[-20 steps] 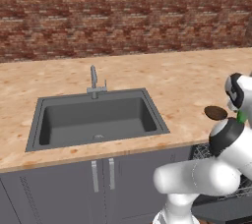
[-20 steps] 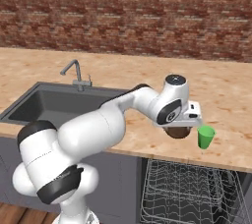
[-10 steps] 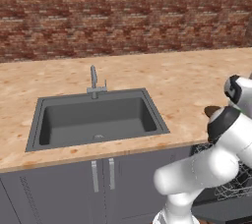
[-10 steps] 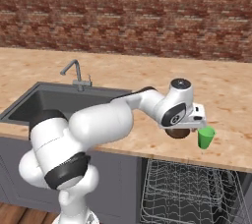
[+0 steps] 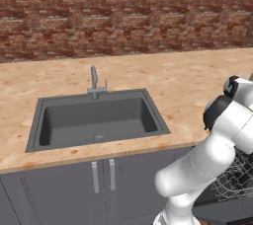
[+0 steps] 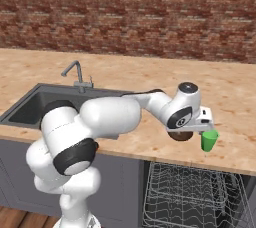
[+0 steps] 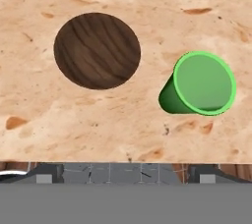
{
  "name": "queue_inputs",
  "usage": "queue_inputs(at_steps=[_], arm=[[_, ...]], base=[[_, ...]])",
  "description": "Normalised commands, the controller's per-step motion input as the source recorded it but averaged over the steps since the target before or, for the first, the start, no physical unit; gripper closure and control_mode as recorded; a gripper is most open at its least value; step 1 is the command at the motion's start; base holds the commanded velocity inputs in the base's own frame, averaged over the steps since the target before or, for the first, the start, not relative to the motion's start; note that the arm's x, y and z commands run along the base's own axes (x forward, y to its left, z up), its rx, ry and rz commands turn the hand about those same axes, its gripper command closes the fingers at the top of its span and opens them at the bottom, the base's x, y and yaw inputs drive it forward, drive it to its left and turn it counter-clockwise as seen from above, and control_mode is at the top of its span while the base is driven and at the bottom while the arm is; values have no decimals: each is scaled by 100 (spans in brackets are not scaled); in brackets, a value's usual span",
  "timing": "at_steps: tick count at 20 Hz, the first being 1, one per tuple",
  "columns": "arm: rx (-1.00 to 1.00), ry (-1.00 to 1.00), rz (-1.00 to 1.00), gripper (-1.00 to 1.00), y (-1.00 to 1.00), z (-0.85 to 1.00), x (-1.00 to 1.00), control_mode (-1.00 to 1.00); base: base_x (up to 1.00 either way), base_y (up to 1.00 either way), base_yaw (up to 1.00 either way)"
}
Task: Pick up the cup and bowl from the counter, place them in the dishwasher, and close the dishwasher door.
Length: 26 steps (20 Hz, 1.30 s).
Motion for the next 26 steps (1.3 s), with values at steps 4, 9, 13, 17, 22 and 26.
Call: queue_inputs(at_steps=[4, 9, 13, 17, 22, 26], arm=[[0, 0, 0, -100, -16, -16, 19, -100], [0, 0, 0, -100, -16, -12, 22, -100], [0, 0, 0, -100, -19, -9, 21, -100], [0, 0, 0, -100, -20, -11, 17, -100], [0, 0, 0, -100, -21, -12, 20, -100], [0, 0, 0, -100, -17, -15, 19, -100]], base=[[0, 0, 0], [0, 0, 0], [0, 0, 0], [0, 0, 0], [0, 0, 0], [0, 0, 0]])
